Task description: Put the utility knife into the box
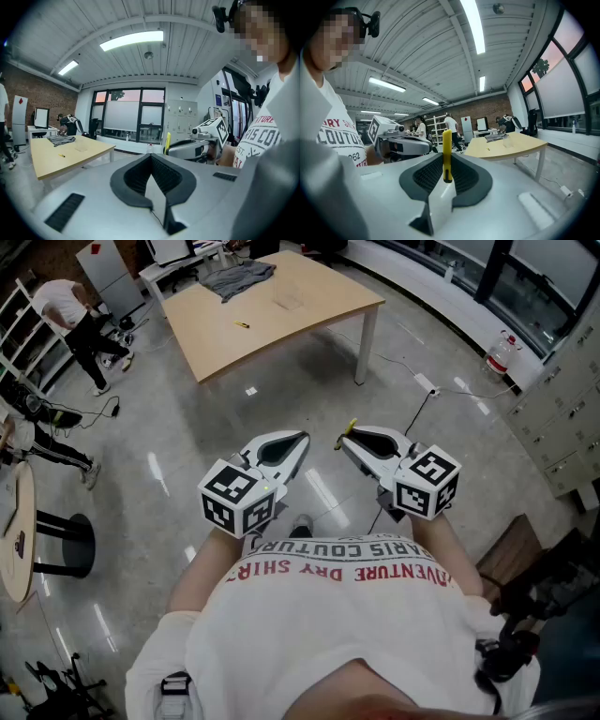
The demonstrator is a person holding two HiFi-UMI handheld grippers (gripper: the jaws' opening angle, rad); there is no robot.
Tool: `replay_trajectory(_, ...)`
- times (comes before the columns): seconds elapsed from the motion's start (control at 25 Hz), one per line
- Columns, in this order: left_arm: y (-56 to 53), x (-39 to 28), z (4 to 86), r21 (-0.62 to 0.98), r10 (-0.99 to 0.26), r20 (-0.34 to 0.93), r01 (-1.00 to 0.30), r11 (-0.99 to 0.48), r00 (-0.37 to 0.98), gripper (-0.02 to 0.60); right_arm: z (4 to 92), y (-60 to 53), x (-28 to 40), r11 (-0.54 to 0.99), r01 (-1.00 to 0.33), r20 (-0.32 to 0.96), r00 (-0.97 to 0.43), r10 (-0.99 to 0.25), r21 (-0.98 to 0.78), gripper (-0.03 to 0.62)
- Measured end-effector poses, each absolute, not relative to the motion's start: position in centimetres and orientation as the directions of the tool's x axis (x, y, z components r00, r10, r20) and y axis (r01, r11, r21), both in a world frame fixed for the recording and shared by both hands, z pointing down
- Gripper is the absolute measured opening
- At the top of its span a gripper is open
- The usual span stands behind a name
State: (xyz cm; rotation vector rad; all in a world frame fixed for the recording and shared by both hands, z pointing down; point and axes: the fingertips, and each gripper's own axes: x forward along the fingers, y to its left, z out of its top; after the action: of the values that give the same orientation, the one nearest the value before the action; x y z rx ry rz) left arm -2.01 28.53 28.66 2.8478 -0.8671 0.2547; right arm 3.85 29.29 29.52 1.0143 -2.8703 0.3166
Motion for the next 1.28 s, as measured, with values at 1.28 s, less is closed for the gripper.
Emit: replay_trajectory(1.28,26.6,-1.8,30.8,0.138,-0.533,0.217,-0.566,-0.813,0.818,0.002,30.8,27.7,4.5,0.746,-0.633,0.144,-0.774,-0.617,-0.206,0.052)
